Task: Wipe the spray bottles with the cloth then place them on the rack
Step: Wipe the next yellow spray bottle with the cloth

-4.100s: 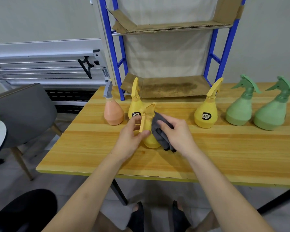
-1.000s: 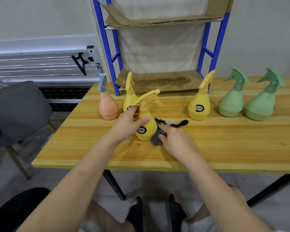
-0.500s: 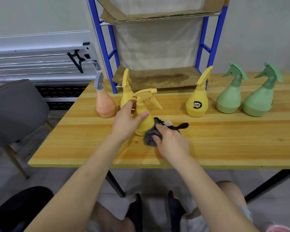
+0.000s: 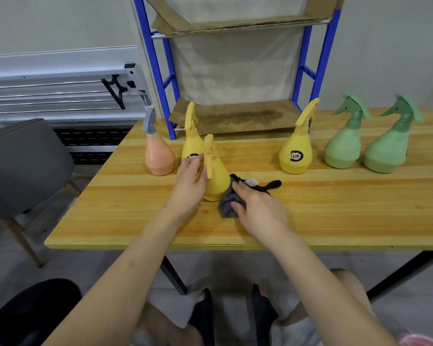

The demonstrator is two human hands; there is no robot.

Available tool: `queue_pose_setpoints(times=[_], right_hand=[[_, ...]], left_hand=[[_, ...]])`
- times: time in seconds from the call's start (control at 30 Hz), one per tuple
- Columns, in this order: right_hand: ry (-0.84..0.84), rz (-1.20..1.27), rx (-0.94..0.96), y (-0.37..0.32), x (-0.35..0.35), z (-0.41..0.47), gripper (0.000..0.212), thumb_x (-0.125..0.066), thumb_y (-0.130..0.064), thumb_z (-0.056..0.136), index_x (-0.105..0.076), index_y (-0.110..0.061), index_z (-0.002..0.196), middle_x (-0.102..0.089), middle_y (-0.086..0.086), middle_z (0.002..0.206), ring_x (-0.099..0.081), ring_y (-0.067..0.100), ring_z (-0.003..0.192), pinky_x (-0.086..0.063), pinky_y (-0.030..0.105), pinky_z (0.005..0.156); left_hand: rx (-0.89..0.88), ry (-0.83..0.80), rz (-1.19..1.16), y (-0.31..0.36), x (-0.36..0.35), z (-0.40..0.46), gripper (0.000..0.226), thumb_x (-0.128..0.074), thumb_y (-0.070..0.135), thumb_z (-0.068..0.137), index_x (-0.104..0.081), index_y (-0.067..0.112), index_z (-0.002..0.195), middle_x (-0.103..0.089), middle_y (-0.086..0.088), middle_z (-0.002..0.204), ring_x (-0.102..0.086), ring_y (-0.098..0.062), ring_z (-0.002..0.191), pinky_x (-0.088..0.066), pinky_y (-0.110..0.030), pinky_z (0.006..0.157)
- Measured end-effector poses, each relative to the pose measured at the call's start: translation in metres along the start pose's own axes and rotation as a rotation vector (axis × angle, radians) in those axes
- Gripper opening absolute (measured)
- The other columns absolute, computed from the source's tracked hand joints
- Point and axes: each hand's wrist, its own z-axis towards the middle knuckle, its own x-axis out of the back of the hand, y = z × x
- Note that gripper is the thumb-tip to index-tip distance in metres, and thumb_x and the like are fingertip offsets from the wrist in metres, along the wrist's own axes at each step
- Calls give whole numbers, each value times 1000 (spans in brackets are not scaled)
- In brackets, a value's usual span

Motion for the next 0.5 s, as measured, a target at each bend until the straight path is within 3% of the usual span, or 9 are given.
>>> queue_pose_setpoints(times=[0.1, 0.23, 0.4, 0.5], right_hand=[[30, -27, -2, -3, -2, -4, 57, -52, -44, 101, -34, -40, 155, -44, -18, 155, -55, 18, 131, -50, 34, 94], [35, -36, -33, -1, 1, 9, 55, -53, -44, 100, -38, -41, 153, -63, -7, 138, -63, 27, 117, -50, 36, 84], [-39, 96, 31, 13, -3, 32, 55, -56, -32, 100, -41, -43, 151, -48, -16, 153, -51, 20, 134, -47, 35, 95], [-37, 134, 61, 16, -7, 35, 55, -58, -30, 99, -44, -40, 151, -47, -14, 154, -48, 18, 138, -46, 34, 101]], left_hand=[[-11, 42, -5, 3, -4, -2, 67, -55, 75, 84, -58, 23, 126, -55, 4, 119, -50, -14, 117, -46, -42, 104], [68, 76, -174, 3, -3, -3, 70, -78, 64, 75, -51, 28, 129, -63, 11, 123, -60, -7, 112, -55, -40, 96], [47, -50, -311, -1, 9, -4, 48, -78, 40, 88, -58, 26, 128, -70, 8, 121, -65, -11, 115, -53, -46, 102], [51, -54, -251, -3, 10, -3, 68, -72, 59, 85, -54, 24, 140, -61, 4, 136, -57, -12, 127, -47, -47, 109]])
